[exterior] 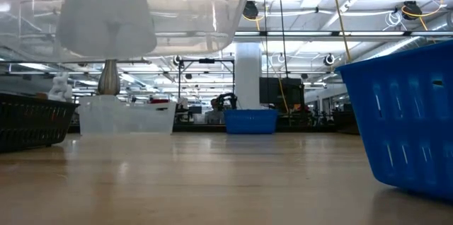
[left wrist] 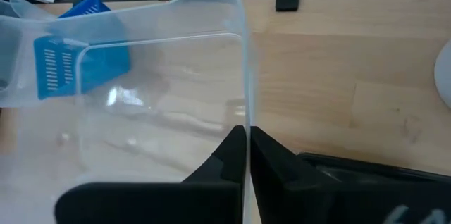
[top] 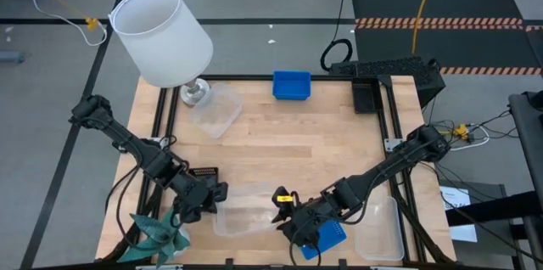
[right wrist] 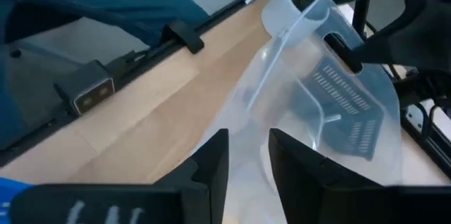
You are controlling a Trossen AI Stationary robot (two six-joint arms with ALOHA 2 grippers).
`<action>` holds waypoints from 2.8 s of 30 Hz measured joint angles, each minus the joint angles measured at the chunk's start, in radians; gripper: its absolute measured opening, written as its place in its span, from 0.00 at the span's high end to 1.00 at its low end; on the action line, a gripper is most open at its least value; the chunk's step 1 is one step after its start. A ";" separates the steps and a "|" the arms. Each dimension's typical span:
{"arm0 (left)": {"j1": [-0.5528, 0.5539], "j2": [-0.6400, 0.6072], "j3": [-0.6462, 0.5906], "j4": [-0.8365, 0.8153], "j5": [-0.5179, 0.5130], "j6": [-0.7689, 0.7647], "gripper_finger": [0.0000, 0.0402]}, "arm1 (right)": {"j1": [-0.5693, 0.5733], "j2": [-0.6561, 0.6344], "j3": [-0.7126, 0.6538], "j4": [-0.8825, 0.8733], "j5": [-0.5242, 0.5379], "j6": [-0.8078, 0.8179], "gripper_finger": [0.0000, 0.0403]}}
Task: Stack baskets by color
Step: Stack the middle transparent bin on top of the bottom transparent bin
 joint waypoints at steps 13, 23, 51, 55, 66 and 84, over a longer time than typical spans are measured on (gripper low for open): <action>0.000 0.000 0.000 0.012 -0.023 -0.003 0.98 | -0.011 0.005 -0.002 -0.043 -0.013 -0.001 0.98; -0.002 0.000 0.000 0.017 0.005 0.080 0.99 | -0.010 0.016 -0.001 0.014 0.059 -0.002 0.75; 0.121 0.000 0.000 0.046 0.078 0.239 0.99 | -0.081 -0.062 0.068 -0.277 -0.128 -0.118 0.65; 0.139 0.000 0.000 0.050 0.090 0.239 0.97 | -0.087 -0.062 0.065 -0.321 -0.128 -0.176 0.65; 0.148 0.000 0.000 0.079 0.109 0.238 0.97 | -0.092 -0.062 0.064 -0.336 -0.076 -0.210 0.80; 0.095 -0.002 0.000 0.424 -0.325 -0.340 0.49 | -0.006 -0.067 0.064 -0.413 -0.067 0.105 0.99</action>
